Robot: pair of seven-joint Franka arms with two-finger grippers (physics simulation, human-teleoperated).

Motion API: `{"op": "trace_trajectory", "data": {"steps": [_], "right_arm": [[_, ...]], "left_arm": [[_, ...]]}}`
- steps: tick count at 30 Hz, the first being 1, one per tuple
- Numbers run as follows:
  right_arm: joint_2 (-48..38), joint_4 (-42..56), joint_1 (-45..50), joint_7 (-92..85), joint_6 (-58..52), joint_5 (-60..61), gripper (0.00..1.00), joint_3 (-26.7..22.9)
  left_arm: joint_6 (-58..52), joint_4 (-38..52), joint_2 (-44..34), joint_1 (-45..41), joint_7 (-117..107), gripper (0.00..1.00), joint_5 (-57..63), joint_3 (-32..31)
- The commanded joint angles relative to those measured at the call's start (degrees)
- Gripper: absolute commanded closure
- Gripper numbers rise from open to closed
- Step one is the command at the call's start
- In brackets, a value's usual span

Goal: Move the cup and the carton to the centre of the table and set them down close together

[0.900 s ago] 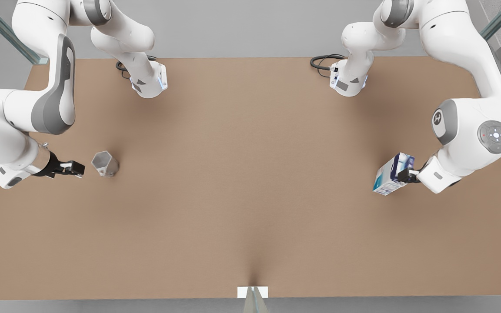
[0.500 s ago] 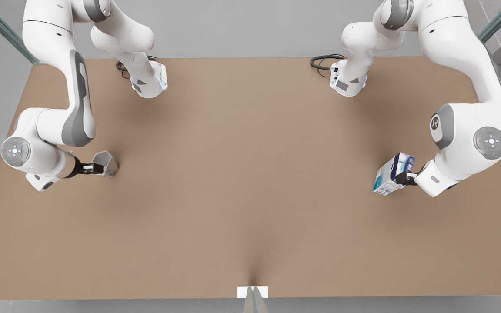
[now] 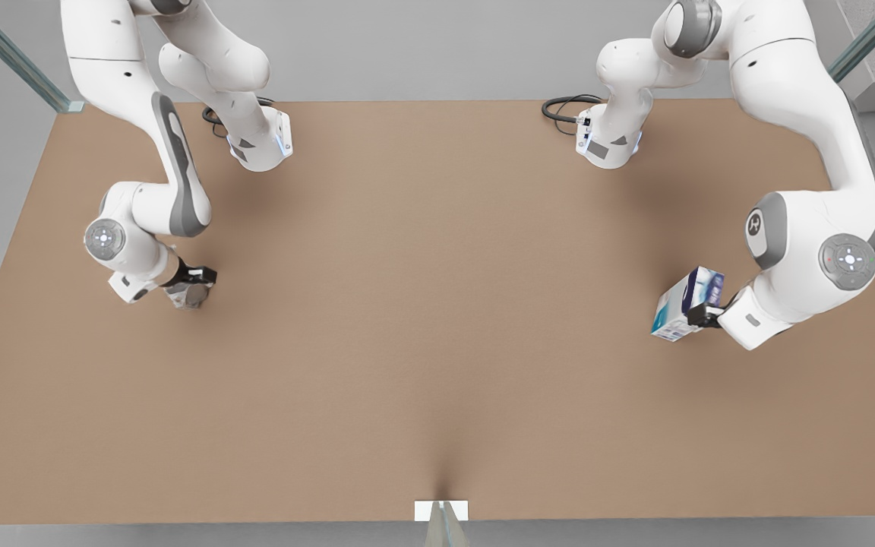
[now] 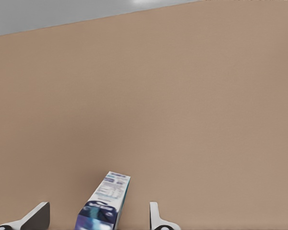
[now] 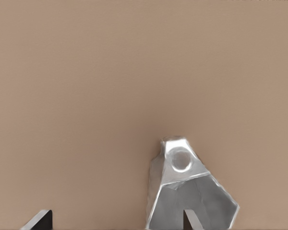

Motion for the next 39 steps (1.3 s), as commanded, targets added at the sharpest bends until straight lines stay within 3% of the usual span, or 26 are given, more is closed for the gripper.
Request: {"op": "trace_trajectory", "data": {"steps": [1,8,19,21,26,29,39], "right_arm": [[-0.03,-0.14,-0.19,0.00,0.02,0.00,0.00,-0.02],[2.35,-5.06,-1.51,0.09,9.34,0.00,0.00,-0.02],[3.14,-6.99,-2.82,-1.93,10.84,-0.26,0.00,-0.02],[3.31,-7.08,-2.82,-1.93,10.84,-0.35,0.31,-0.02],[4.19,-10.60,-2.91,-9.13,18.04,-1.23,0.31,-0.02],[4.10,-10.34,-3.44,-10.55,17.52,-1.23,0.78,-0.02],[3.31,-9.63,-4.32,-10.55,16.46,-1.23,0.79,-0.02]], "left_arm": [[-0.04,0.00,0.00,0.00,0.00,0.00,0.01,0.00],[-0.04,0.09,0.44,0.00,0.00,0.00,-0.08,0.00],[-0.04,0.00,0.79,0.00,0.00,0.00,-0.26,0.00],[-0.04,0.09,0.79,0.00,0.00,0.00,-0.26,0.00],[0.05,0.09,0.79,0.09,0.00,0.00,-0.26,0.00],[-0.04,0.09,0.79,0.09,0.09,0.00,-0.26,0.00],[-0.04,0.00,0.79,0.00,0.00,0.00,-0.26,0.00]]}}
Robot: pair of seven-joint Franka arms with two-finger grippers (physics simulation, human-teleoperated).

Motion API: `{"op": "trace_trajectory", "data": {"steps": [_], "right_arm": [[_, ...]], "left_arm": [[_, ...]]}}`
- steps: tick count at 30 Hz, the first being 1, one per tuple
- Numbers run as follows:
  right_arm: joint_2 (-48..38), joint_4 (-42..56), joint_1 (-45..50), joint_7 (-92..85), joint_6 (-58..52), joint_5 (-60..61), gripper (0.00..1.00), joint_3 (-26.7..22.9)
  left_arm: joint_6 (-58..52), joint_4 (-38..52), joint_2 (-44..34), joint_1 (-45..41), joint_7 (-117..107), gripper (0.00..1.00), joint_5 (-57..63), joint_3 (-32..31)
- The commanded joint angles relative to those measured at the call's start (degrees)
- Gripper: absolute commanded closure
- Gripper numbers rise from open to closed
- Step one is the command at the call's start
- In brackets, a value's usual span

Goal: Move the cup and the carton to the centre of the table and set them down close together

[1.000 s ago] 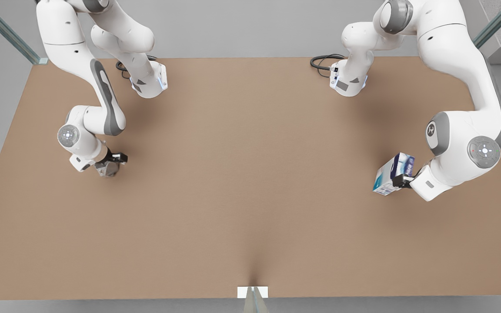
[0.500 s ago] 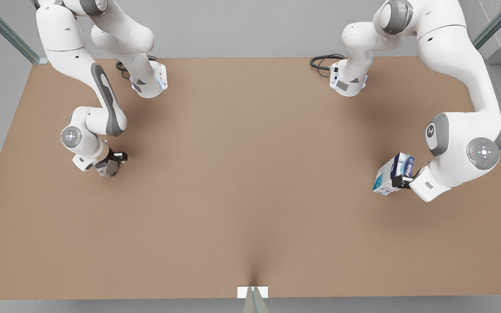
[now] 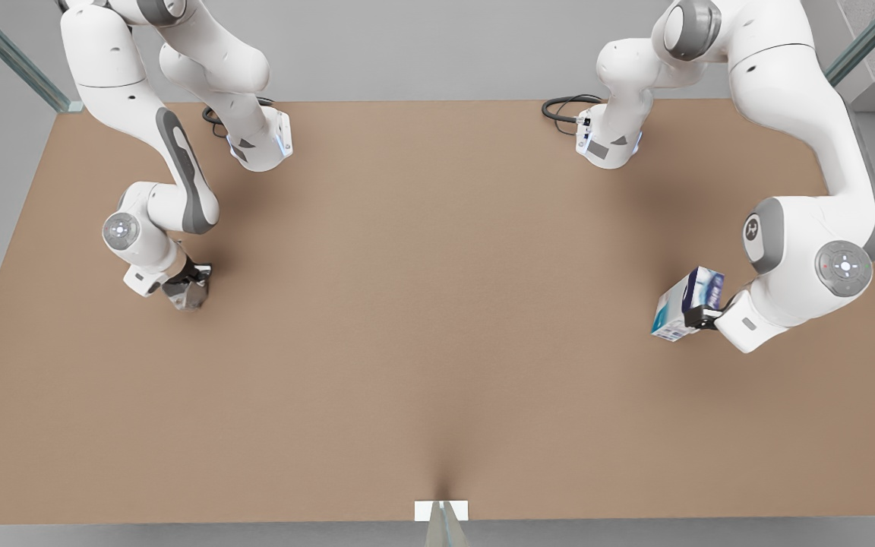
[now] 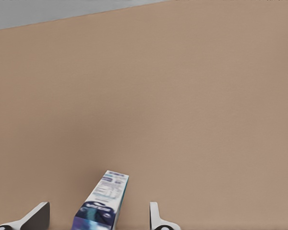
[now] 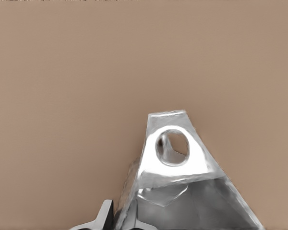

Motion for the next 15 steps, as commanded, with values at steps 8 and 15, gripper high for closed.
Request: {"op": "trace_trajectory", "data": {"steps": [8,15], "right_arm": [[0.00,0.97,0.46,0.71,0.08,-0.13,0.79,0.07],[-0.87,3.08,1.17,0.98,-2.55,-0.04,0.79,1.38]], "left_arm": [[-0.09,0.09,-0.09,0.00,0.09,0.00,0.01,0.00],[-0.09,0.09,-0.18,0.09,0.18,0.00,0.09,0.09]]}}
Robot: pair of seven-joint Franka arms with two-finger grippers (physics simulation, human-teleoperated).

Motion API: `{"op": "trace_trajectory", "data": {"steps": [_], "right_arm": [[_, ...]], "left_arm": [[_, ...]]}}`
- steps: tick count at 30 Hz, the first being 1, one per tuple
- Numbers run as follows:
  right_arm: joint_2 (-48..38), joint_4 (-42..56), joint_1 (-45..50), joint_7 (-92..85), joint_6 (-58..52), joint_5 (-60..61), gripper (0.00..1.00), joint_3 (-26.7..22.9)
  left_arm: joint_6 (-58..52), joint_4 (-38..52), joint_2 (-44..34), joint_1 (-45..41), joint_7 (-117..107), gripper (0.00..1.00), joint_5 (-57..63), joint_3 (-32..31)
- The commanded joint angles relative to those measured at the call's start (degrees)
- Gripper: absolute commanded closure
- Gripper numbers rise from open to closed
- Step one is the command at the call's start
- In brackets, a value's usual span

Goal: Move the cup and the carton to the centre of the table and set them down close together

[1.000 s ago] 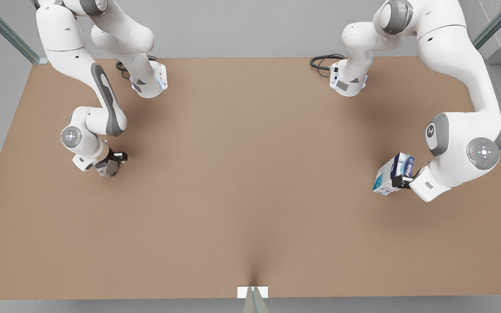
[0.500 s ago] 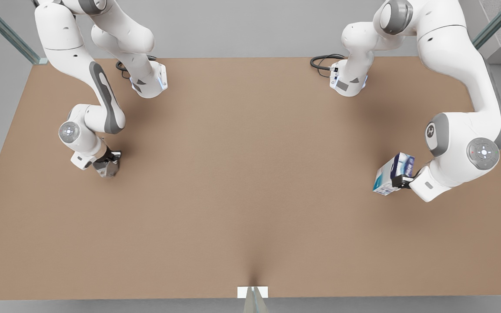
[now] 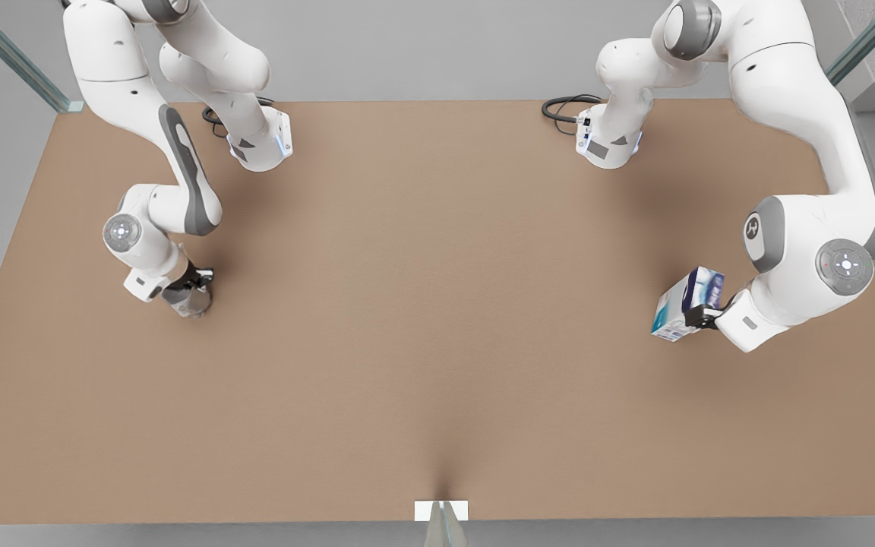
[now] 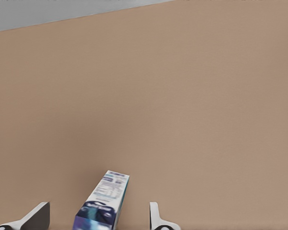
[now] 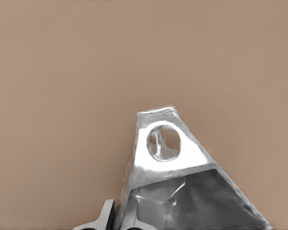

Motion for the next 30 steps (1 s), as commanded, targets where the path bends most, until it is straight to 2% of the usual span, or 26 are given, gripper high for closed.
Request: {"op": "trace_trajectory", "data": {"steps": [1,10,15,22,30], "right_arm": [[-0.20,0.40,0.51,0.40,-0.66,-0.30,0.79,-0.04],[1.55,7.17,6.66,8.22,-4.26,0.23,0.79,1.98],[5.51,13.85,10.97,17.01,-7.87,0.49,0.79,4.18],[10.43,19.92,17.74,27.55,-9.01,1.19,0.79,4.53],[17.90,33.01,25.82,34.06,-12.26,6.56,0.79,4.62]], "left_arm": [[0.00,0.00,0.00,-0.12,0.00,0.00,0.02,0.00],[0.18,0.00,0.08,0.32,0.00,0.00,-0.16,0.00],[0.18,0.00,0.08,0.32,-0.09,0.00,-0.16,0.00],[0.62,0.00,0.26,0.50,0.09,0.00,-0.07,0.53],[0.97,0.00,0.44,0.41,0.09,0.00,-0.16,0.88]]}}
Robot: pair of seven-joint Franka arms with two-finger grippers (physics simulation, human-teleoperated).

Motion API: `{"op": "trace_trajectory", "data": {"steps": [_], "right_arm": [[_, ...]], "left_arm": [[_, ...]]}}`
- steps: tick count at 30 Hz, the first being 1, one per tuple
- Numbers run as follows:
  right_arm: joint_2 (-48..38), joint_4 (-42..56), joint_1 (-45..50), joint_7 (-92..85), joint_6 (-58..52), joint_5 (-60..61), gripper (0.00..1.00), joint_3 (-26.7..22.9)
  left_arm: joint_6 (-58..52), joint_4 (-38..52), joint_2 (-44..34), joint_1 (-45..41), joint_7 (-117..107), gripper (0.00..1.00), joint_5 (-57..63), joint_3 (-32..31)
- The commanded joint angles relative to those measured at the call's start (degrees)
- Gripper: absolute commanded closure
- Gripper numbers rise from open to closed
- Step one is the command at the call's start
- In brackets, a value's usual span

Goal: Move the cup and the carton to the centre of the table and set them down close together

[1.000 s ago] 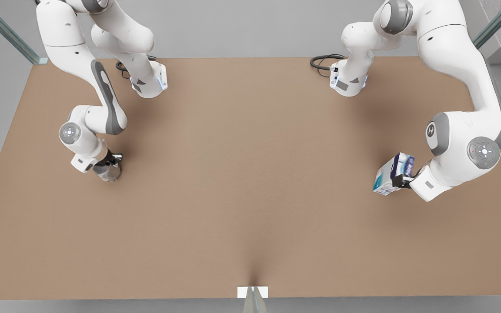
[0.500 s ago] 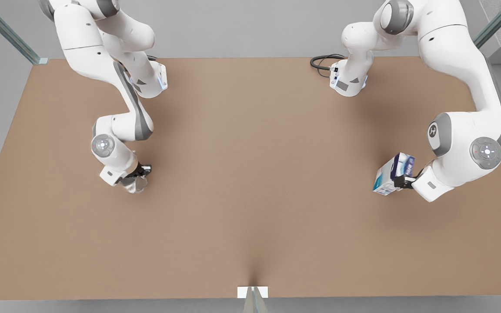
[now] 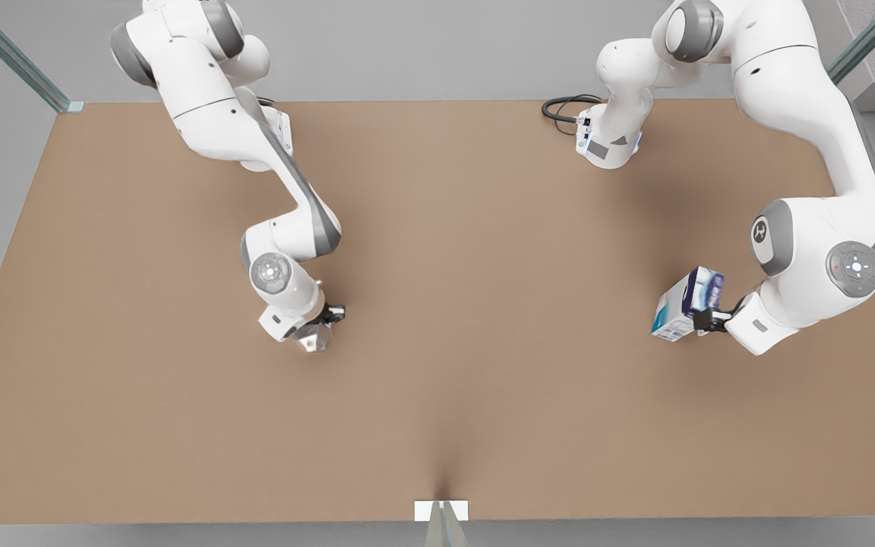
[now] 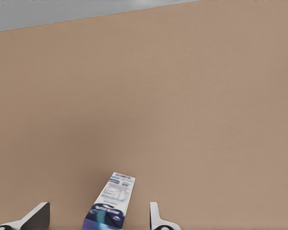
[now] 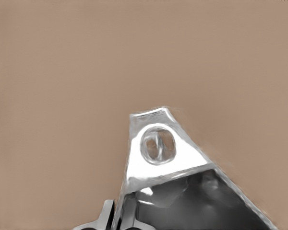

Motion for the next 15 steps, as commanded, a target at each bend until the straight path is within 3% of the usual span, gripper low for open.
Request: {"op": "trace_trajectory", "data": {"steps": [1,6,15], "right_arm": [[0.23,0.21,0.76,0.76,-0.13,-0.23,0.79,-0.08],[8.14,13.66,6.83,7.27,-4.35,-0.14,0.79,-0.08],[19.31,28.78,11.57,12.89,-4.18,0.30,0.79,-0.88]], "left_arm": [[0.00,0.00,-0.01,-0.01,0.00,0.00,0.04,0.06],[0.00,0.00,0.00,-0.01,0.00,0.00,0.04,0.06],[0.00,0.00,0.00,-0.01,-0.09,0.00,0.04,0.06]]}}
